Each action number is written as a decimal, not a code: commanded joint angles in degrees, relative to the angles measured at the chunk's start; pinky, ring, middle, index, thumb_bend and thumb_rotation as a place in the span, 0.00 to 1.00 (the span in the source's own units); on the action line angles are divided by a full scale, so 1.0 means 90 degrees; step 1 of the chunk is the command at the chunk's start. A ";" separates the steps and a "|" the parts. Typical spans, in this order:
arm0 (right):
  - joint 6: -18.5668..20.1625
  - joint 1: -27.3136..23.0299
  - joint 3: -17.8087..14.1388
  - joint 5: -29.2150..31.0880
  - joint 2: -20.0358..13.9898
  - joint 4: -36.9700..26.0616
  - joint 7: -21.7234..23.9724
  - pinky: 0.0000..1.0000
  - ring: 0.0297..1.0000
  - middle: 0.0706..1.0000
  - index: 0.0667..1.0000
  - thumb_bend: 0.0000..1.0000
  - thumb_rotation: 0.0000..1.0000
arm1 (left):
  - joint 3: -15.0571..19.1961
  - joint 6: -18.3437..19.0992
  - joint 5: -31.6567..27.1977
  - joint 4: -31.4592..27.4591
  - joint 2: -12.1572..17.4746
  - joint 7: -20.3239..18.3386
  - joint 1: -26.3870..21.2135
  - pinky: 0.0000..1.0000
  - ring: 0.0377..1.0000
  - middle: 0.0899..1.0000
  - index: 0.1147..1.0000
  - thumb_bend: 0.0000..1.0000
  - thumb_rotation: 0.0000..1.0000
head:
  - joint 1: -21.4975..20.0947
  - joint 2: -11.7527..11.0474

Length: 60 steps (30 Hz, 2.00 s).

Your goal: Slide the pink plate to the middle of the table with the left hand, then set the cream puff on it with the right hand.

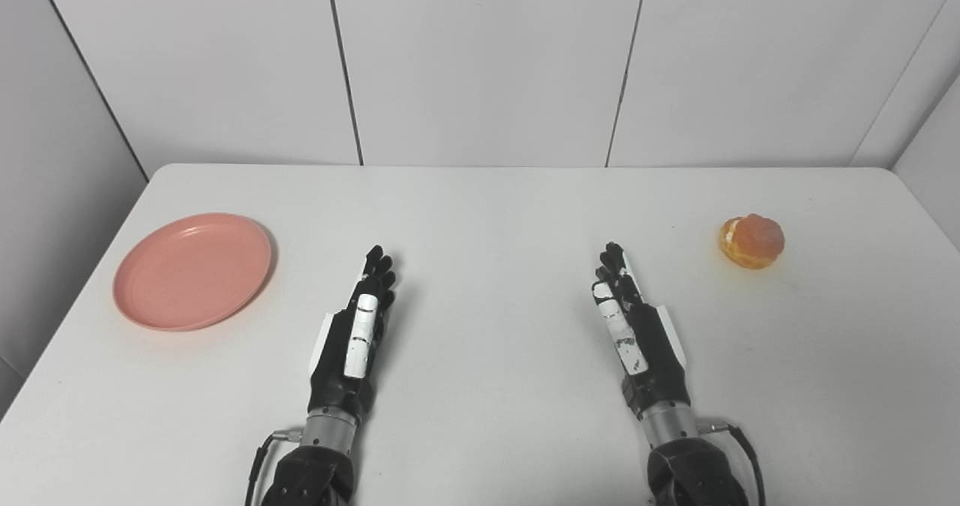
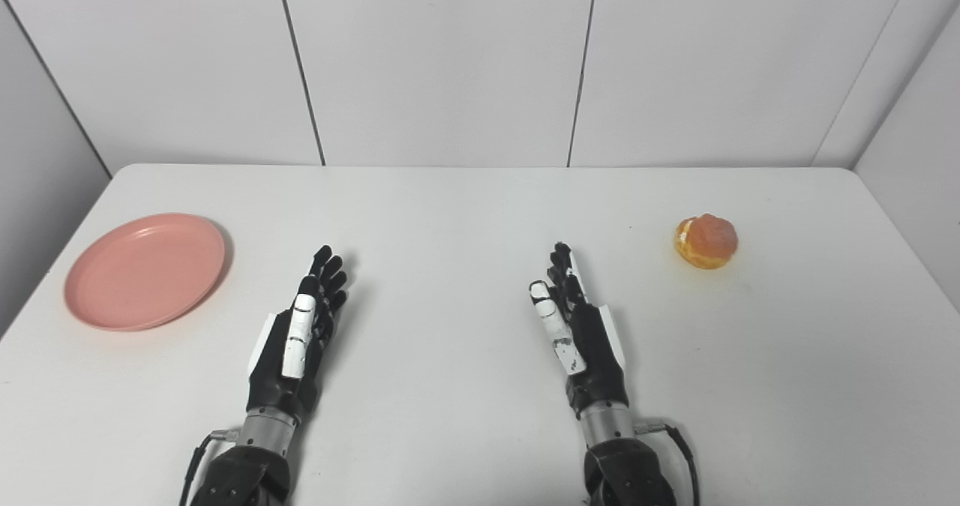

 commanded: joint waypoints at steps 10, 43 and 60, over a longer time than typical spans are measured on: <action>-0.0367 0.0075 -0.0086 0.0045 0.0087 0.0072 -0.0043 1.00 1.00 1.00 1.00 0.60 0.89 | -0.0103 -0.0190 0.0088 0.0103 0.0106 -0.0126 0.0061 1.00 1.00 1.00 1.00 0.57 1.00 | -0.0127 -0.0045; -0.0509 0.0106 -0.0229 0.0593 0.0144 0.0204 0.0235 1.00 1.00 1.00 1.00 0.55 0.91 | -0.0084 -0.0815 0.0405 0.0407 0.0089 -0.0113 -0.0026 1.00 1.00 1.00 1.00 0.52 1.00 | 0.0141 -0.0094; -0.0762 0.0128 -0.0290 0.0749 -0.0290 0.0425 0.0689 1.00 1.00 1.00 1.00 0.60 0.90 | -0.0005 -0.0924 0.0412 0.0561 -0.0330 0.0182 -0.0152 1.00 1.00 1.00 1.00 0.62 1.00 | 0.1662 -0.0507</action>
